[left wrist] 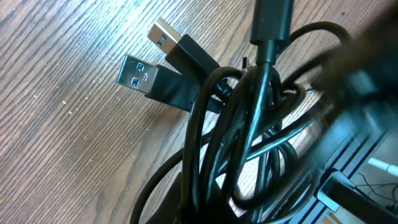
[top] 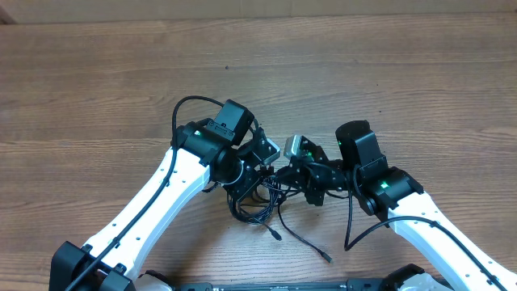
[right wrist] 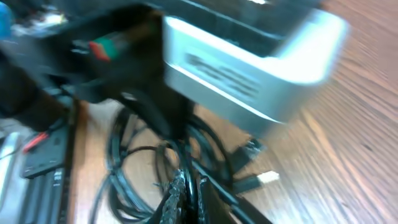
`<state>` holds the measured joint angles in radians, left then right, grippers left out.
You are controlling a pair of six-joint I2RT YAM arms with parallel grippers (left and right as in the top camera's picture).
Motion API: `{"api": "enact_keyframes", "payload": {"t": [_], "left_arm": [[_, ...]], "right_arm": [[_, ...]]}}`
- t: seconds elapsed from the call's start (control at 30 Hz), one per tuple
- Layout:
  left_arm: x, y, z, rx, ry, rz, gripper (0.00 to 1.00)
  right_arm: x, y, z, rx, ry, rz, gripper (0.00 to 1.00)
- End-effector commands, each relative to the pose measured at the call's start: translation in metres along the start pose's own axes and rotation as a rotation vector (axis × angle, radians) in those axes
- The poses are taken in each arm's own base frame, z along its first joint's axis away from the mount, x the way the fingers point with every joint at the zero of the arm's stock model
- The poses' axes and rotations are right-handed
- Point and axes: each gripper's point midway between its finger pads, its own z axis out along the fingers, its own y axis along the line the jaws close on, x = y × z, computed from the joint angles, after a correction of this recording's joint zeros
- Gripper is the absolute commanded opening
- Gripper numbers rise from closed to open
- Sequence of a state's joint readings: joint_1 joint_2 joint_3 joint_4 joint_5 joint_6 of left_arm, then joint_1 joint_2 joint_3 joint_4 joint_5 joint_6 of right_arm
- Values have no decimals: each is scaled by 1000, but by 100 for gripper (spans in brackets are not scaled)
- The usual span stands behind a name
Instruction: Untangle cables
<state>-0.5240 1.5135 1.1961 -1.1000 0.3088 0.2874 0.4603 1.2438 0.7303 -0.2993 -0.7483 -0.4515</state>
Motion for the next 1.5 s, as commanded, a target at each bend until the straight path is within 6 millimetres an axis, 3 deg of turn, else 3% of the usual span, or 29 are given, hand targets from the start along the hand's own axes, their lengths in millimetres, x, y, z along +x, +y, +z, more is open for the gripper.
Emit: {"api": "enact_keyframes", "payload": {"t": [0.0, 0.3, 0.77, 1.1, 1.47], "left_arm": [[2, -1, 0, 6, 11, -15, 4], [9, -3, 0, 13, 38, -24, 4], [10, -4, 0, 18, 41, -34, 4], [13, -5, 0, 22, 54, -41, 4], [27, -17, -2, 79, 108, -54, 4]], "right_arm": [[1, -24, -4, 150, 36, -7, 4], [26, -67, -20, 421, 169, 17, 4], [59, -105, -55, 727, 340, 85, 4], [64, -138, -95, 1016, 321, 223, 4], [55, -164, -125, 1157, 144, 399, 4]]}}
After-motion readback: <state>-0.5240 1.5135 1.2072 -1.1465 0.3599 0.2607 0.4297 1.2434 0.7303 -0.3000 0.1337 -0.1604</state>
